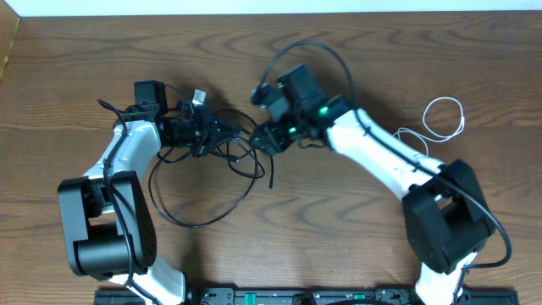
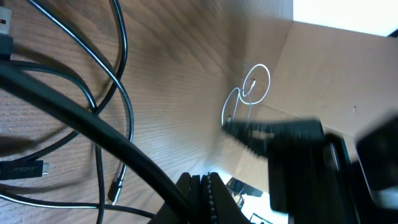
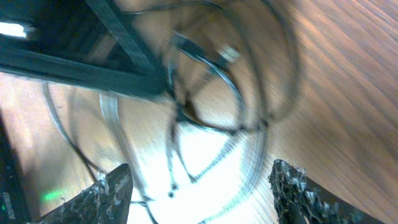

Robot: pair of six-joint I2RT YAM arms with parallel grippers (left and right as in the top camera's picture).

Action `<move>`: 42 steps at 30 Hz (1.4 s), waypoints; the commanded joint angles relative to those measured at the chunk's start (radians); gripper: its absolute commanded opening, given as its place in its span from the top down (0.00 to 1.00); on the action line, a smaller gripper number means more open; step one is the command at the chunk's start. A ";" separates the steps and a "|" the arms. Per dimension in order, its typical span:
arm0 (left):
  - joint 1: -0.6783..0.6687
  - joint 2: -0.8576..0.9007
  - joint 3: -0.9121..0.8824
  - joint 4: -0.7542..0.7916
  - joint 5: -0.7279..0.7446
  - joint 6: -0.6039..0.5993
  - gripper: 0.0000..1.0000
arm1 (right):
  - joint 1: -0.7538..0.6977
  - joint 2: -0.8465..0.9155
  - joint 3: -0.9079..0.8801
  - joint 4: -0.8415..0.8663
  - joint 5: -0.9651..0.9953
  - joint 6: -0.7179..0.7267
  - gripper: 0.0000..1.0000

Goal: Untangle cables

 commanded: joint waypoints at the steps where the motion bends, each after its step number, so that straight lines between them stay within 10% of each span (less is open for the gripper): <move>1: 0.003 0.010 0.017 -0.016 -0.003 0.033 0.92 | -0.057 0.001 0.000 -0.044 -0.027 0.000 0.33; 14: 0.003 -0.096 0.017 0.323 0.359 -0.493 0.92 | -0.071 0.001 -0.001 -0.074 -0.025 0.113 0.29; 26: 0.005 -0.338 0.017 1.278 0.300 -1.023 0.92 | -0.002 0.001 -0.001 -0.012 -0.023 0.157 0.25; 42: 0.115 -0.431 0.017 1.452 0.240 -1.055 0.92 | 0.058 0.001 -0.001 0.061 0.128 0.161 0.14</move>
